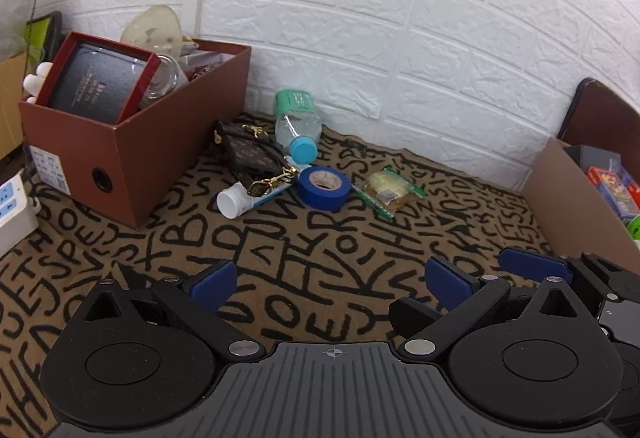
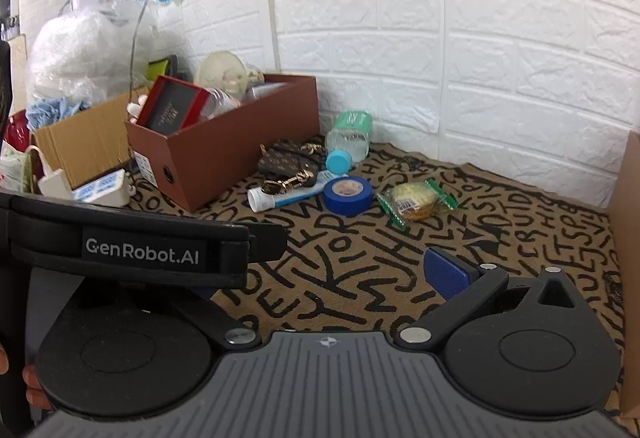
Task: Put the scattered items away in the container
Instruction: 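Move both tools back to the blue tape and snack packet, then grasp the blue tape roll with the left tool while the right tool grasps the snack packet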
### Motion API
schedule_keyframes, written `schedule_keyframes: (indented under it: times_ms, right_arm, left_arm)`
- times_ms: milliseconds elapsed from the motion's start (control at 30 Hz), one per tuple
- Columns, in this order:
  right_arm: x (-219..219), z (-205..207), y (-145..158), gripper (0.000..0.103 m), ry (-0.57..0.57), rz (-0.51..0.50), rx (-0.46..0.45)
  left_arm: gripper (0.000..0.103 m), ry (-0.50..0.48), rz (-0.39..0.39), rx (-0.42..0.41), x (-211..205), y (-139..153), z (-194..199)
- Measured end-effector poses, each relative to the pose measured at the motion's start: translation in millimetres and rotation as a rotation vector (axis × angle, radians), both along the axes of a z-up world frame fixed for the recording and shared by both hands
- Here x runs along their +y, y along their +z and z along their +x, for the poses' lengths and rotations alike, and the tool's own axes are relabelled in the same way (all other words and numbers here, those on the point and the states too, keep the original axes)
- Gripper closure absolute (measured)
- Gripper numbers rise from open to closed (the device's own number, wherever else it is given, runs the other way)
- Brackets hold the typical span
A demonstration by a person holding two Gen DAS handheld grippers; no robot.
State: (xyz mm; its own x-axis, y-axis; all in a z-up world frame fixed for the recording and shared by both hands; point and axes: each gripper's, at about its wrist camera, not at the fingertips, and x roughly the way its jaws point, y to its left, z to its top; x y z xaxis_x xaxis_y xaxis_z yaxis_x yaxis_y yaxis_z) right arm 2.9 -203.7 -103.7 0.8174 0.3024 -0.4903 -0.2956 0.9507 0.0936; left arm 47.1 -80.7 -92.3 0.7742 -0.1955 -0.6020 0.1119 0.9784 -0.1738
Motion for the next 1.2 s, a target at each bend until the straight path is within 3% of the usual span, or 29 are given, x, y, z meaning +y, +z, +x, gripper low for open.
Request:
schedule_keyframes:
  times_ms: [200, 433, 667, 967, 1200]
  right_arm:
    - [5.8, 28.8, -17.8, 0.000, -0.027, -0.070, 0.018]
    - [-4.7, 64.6, -38.0, 0.000, -0.096, -0.093, 0.055]
    - [-17.9, 104.0, -50.3, 0.001, -0.138, -0.109, 0.071]
    - [-20.7, 148.6, -66.8, 0.003, -0.103, -0.161, 0.106]
    - [-12.4, 168.4, -65.4, 0.004, -0.040, -0.190, 0.072]
  left_arm:
    - [0.003, -0.025, 0.010, 0.039, 3.2, -16.6, 39.5]
    - [0.020, -0.022, -0.016, 0.120, 3.6, -39.1, 83.8]
    - [0.032, -0.026, -0.059, 0.130, -7.5, -49.7, 116.7]
    - [0.032, 0.014, -0.015, 0.101, -16.5, -55.7, 153.9]
    - [0.030, -0.009, 0.018, 0.094, -24.7, -59.1, 179.3]
